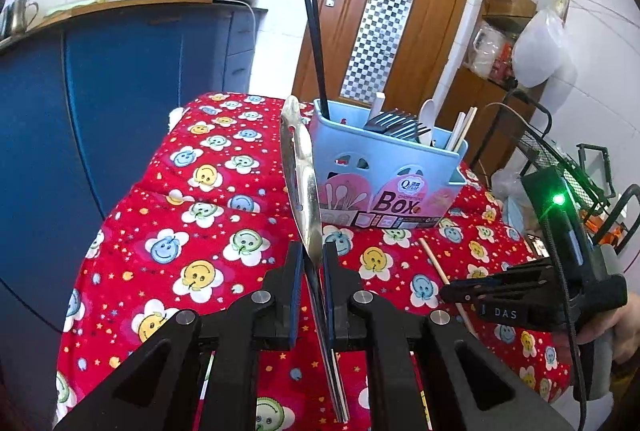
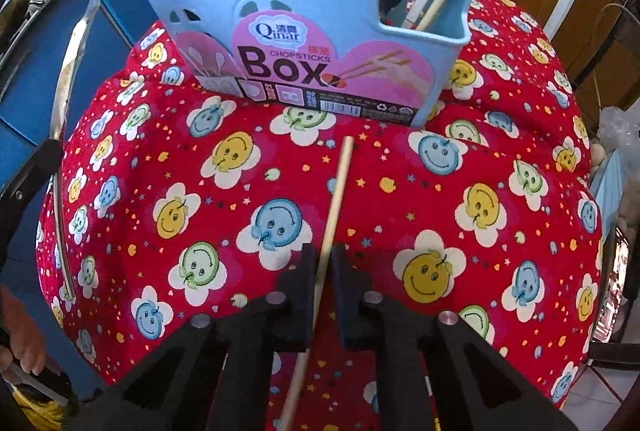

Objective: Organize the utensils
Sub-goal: 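Lift the knife and chopstick and carry them toward the blue box with both grippers, then lower chopstick and knife into the blue box and open both grippers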

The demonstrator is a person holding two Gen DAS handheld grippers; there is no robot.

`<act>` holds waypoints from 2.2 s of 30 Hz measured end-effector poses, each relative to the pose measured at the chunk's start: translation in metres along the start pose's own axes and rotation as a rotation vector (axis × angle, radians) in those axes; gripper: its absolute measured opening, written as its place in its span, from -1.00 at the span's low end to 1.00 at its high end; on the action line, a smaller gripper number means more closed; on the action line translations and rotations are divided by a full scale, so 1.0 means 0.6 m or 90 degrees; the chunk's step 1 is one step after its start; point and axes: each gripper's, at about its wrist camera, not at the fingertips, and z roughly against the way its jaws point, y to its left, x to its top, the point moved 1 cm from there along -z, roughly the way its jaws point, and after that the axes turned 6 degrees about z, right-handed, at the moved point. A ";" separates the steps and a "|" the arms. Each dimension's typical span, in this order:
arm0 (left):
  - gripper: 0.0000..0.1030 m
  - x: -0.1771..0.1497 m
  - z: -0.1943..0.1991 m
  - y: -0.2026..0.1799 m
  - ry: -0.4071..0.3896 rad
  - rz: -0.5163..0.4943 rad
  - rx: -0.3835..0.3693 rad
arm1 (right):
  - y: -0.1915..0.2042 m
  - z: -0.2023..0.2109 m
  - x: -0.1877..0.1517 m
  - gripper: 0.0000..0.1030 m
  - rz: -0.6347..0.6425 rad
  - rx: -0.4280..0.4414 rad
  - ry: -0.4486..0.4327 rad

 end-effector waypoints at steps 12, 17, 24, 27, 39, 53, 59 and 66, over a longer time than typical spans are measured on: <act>-0.82 0.006 0.020 -0.018 -0.021 -0.022 0.012 | -0.024 0.040 -0.039 -0.88 -0.081 0.107 -0.100; -0.82 0.014 0.026 -0.028 -0.029 -0.024 0.008 | -0.022 0.080 -0.047 -0.88 -0.095 0.131 -0.169; -0.82 0.031 0.037 -0.048 -0.050 -0.030 -0.005 | -0.028 0.137 -0.044 -0.88 -0.101 0.149 -0.271; -0.82 0.042 0.042 -0.059 -0.063 -0.036 -0.012 | -0.034 0.158 -0.041 -0.88 -0.103 0.155 -0.314; -0.82 0.125 0.047 -0.119 -0.154 -0.065 -0.050 | -0.052 0.233 -0.008 -0.88 -0.084 0.122 -0.491; -0.81 0.212 -0.023 -0.135 -0.266 -0.054 -0.060 | -0.080 0.229 0.076 -0.88 -0.063 0.072 -0.640; -0.81 0.226 -0.064 -0.125 -0.289 -0.047 -0.048 | -0.086 0.204 0.107 -0.88 -0.046 0.052 -0.670; -0.81 0.216 -0.091 -0.117 -0.316 -0.071 -0.023 | -0.095 0.169 0.135 -0.88 -0.040 0.037 -0.675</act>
